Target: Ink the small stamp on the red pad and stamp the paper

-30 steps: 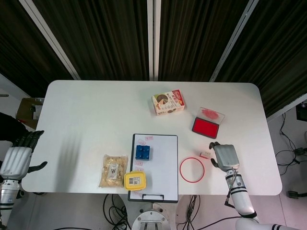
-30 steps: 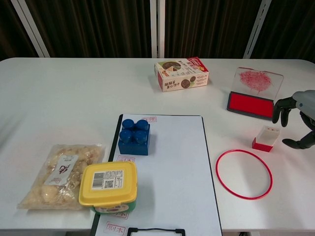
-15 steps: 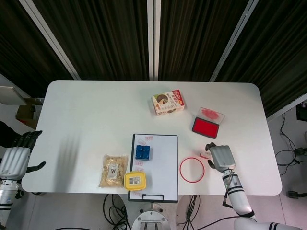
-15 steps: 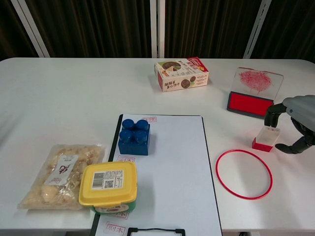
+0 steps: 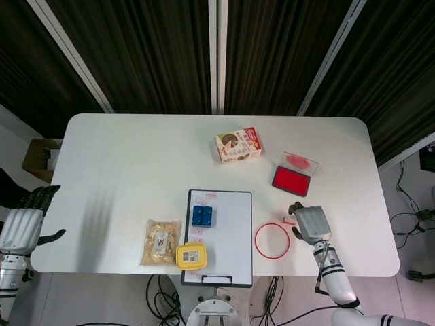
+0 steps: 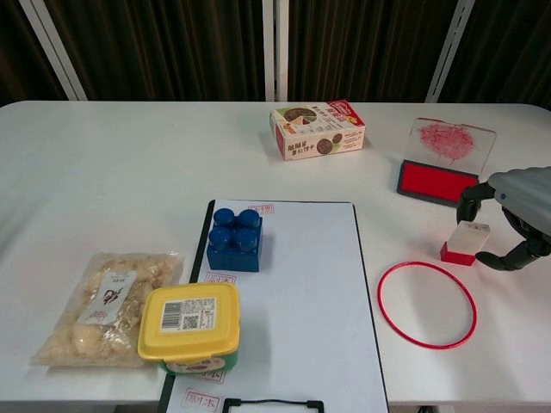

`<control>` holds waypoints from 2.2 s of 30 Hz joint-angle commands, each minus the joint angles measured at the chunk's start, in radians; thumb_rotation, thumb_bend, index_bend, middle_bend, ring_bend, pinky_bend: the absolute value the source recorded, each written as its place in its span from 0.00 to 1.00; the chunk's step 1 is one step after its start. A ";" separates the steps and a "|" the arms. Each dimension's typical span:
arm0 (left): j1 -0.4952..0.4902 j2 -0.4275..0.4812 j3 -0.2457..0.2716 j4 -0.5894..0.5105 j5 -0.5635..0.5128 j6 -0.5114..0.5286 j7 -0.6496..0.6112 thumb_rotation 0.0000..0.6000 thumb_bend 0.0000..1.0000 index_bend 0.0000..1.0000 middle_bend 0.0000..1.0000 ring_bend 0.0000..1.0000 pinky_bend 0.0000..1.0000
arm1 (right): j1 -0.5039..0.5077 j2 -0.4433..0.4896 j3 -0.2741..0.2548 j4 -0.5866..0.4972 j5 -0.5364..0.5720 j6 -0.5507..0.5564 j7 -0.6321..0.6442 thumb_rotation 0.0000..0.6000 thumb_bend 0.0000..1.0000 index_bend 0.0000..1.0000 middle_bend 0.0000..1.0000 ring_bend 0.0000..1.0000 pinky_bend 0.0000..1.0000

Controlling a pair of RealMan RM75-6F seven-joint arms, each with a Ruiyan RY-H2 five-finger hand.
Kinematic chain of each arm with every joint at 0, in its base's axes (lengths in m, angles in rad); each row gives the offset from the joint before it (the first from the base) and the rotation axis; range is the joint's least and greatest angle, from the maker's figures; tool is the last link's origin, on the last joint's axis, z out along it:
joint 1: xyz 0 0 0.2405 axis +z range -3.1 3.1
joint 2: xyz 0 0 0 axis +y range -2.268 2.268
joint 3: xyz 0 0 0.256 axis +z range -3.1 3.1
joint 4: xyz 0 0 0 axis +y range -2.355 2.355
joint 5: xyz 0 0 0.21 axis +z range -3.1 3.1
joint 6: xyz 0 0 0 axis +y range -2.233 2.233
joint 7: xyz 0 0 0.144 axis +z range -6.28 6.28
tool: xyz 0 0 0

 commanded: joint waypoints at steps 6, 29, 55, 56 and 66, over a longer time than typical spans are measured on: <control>0.002 0.000 0.001 0.002 0.000 0.001 -0.002 1.00 0.00 0.11 0.13 0.12 0.20 | 0.002 -0.001 -0.010 0.002 -0.022 0.002 0.014 1.00 0.21 0.47 0.32 0.76 0.96; 0.004 -0.007 0.001 0.011 0.005 0.006 -0.011 1.00 0.00 0.11 0.13 0.12 0.20 | 0.004 -0.035 -0.012 0.057 -0.060 0.020 0.034 1.00 0.23 0.46 0.37 0.76 0.96; 0.004 -0.014 0.002 0.022 -0.004 -0.007 -0.023 1.00 0.00 0.11 0.13 0.12 0.20 | 0.006 -0.056 -0.008 0.090 -0.067 0.012 0.042 1.00 0.26 0.47 0.42 0.76 0.96; 0.004 -0.014 0.002 0.022 -0.004 -0.007 -0.023 1.00 0.00 0.11 0.13 0.12 0.20 | 0.006 -0.056 -0.008 0.091 -0.067 0.011 0.043 1.00 0.26 0.48 0.42 0.76 0.96; 0.002 -0.015 0.001 0.023 -0.007 -0.012 -0.022 1.00 0.00 0.11 0.13 0.12 0.20 | 0.008 -0.062 -0.009 0.100 -0.081 0.008 0.061 1.00 0.28 0.51 0.45 0.76 0.96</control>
